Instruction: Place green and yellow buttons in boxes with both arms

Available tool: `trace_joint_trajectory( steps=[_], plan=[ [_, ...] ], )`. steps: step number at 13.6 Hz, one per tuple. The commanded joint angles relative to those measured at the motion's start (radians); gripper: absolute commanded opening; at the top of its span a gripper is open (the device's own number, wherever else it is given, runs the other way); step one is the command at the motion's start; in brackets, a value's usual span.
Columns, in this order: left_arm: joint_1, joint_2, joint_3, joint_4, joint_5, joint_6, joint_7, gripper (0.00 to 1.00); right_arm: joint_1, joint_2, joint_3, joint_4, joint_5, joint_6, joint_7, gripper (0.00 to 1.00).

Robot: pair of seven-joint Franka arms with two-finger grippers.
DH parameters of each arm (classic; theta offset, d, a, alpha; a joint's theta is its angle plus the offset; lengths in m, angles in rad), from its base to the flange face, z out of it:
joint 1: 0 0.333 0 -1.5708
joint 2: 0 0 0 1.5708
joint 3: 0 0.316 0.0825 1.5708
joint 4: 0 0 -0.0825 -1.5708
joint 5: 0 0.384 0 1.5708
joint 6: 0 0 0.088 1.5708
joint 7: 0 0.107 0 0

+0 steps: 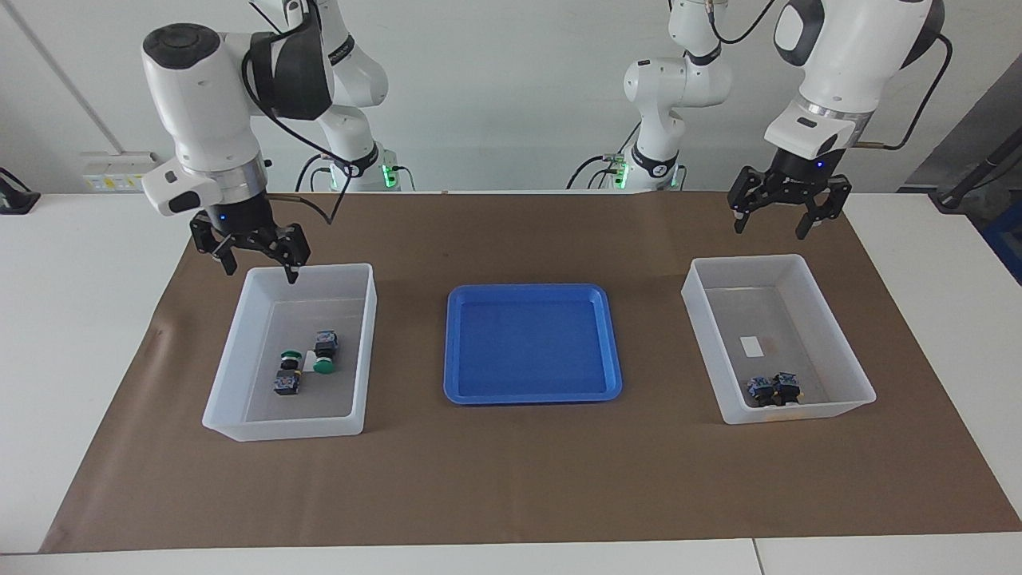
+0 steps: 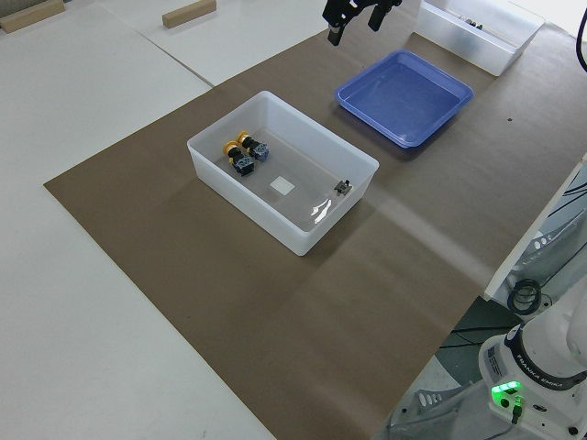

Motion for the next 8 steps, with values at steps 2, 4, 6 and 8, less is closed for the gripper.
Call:
trace_joint_trajectory(
  steps=[2,4,6,8],
  plan=[
    [-0.014,0.079,0.006,0.151,0.017,-0.195,0.003,1.00,-0.011,0.006,-0.022,0.076,0.024,-0.101,-0.004,1.00],
    [-0.012,0.035,0.006,0.083,0.017,-0.206,0.001,1.00,0.006,-0.004,-0.072,0.105,0.058,-0.143,-0.049,1.00],
    [-0.006,0.047,0.008,0.103,0.016,-0.206,-0.002,1.00,0.105,-0.010,-0.211,0.102,0.102,-0.164,-0.101,1.00],
    [0.001,0.048,0.009,0.108,0.000,-0.206,-0.002,1.00,0.183,-0.014,-0.310,0.099,0.113,-0.152,-0.144,1.00]
  ],
)
